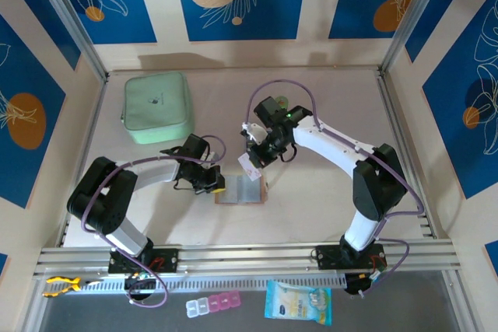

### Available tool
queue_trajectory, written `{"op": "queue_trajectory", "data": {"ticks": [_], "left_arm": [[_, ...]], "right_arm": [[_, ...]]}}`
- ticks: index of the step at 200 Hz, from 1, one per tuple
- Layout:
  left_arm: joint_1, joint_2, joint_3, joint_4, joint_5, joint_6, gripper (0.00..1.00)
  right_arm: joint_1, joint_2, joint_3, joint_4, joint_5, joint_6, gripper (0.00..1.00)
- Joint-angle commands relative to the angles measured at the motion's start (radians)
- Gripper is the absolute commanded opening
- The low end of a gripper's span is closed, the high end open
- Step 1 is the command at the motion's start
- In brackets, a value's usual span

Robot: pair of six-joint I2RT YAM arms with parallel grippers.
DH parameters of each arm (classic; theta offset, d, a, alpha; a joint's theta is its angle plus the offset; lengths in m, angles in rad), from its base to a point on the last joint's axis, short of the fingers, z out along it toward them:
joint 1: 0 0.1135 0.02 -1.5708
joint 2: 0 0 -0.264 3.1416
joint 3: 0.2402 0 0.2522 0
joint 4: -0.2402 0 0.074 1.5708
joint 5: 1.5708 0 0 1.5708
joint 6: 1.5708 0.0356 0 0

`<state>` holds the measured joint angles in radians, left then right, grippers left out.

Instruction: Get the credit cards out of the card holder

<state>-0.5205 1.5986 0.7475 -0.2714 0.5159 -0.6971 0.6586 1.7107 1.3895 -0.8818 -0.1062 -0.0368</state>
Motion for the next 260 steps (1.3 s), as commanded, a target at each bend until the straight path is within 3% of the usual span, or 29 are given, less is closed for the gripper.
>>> {"op": "queue_trajectory", "data": {"ticks": [1, 53, 92, 144, 204, 260], "left_arm": [[-0.004, -0.014, 0.014, -0.064, -0.021, 0.014, 0.11], [-0.004, -0.051, 0.033, -0.094, -0.027, 0.015, 0.23], [-0.001, -0.082, 0.019, -0.104, -0.041, 0.015, 0.31], [0.008, -0.113, 0.006, -0.111, -0.054, 0.01, 0.41], [0.019, -0.129, -0.017, -0.122, -0.056, 0.01, 0.42], [0.033, -0.138, -0.028, -0.136, -0.057, 0.013, 0.42]], "right_arm": [[-0.005, -0.004, 0.062, -0.103, 0.057, -0.271, 0.0], [-0.061, 0.061, 0.24, -0.208, 0.089, -0.611, 0.0], [-0.157, 0.15, 0.4, -0.269, 0.039, -0.745, 0.0], [-0.23, 0.305, 0.594, -0.313, -0.013, -0.835, 0.0], [-0.276, 0.468, 0.784, -0.366, -0.039, -0.902, 0.0], [-0.292, 0.535, 0.785, -0.349, -0.02, -0.942, 0.0]]}}
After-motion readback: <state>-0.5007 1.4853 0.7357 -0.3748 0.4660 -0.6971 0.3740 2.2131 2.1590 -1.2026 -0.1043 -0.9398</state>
